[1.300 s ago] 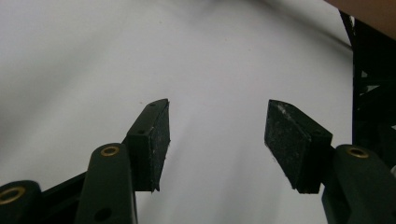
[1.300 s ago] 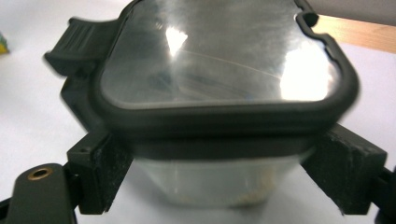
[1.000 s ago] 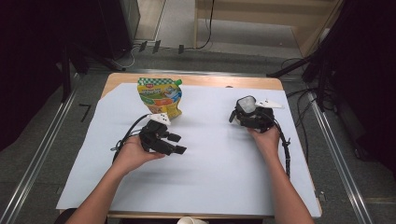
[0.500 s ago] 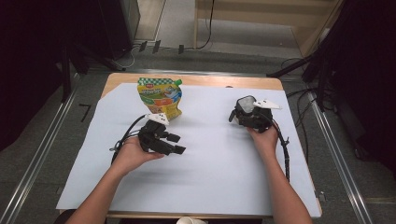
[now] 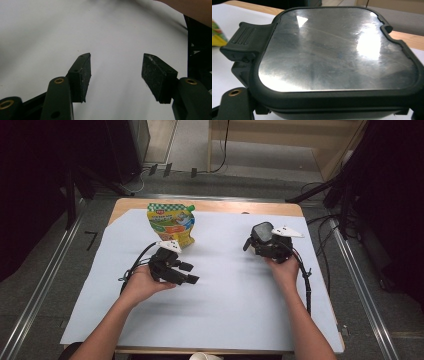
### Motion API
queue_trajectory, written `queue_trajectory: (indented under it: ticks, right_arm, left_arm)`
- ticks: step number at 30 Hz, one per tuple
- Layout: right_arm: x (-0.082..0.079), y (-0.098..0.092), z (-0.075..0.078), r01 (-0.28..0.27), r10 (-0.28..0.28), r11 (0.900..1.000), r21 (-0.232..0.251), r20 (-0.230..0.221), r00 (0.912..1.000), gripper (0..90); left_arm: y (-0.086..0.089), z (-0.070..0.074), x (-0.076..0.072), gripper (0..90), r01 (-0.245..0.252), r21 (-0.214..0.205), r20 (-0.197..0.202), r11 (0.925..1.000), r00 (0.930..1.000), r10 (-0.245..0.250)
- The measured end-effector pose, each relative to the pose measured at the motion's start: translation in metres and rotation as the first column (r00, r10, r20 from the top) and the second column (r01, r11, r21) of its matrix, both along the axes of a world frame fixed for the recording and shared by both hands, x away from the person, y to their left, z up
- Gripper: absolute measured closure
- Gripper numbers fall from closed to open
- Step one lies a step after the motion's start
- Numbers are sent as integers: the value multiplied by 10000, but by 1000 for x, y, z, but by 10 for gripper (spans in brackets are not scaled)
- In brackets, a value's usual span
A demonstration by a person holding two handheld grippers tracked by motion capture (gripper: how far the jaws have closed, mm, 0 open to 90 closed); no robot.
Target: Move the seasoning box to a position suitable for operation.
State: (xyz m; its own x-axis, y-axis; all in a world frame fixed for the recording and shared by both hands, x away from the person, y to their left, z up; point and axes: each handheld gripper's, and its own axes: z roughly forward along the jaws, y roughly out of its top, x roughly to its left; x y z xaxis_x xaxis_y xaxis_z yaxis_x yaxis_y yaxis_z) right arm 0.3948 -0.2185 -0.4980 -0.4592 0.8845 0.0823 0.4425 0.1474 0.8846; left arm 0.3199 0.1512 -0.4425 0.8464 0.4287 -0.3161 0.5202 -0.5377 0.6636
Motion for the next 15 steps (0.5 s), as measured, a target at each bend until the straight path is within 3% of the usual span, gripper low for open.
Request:
queue_trajectory:
  ticks: [4, 12, 15]
  right_arm:
    - [-11, 8, 6, -315, 315, 9995, 15, 82, 9995, 160]
    - [-30, 17, 13, -764, 763, 9970, 98, 102, 9970, 160]
    - [-35, 20, 14, -886, 884, 9960, 96, 126, 9960, 160]
  left_arm:
    - [-2, 0, 2, 449, -140, 86, 119, 9999, 9998, 139]
    - [-3, 1, 7, 459, -161, -160, -232, 9997, 9996, 157]
    - [-2, 1, 9, 454, -164, -68, -199, 9998, 9997, 163]
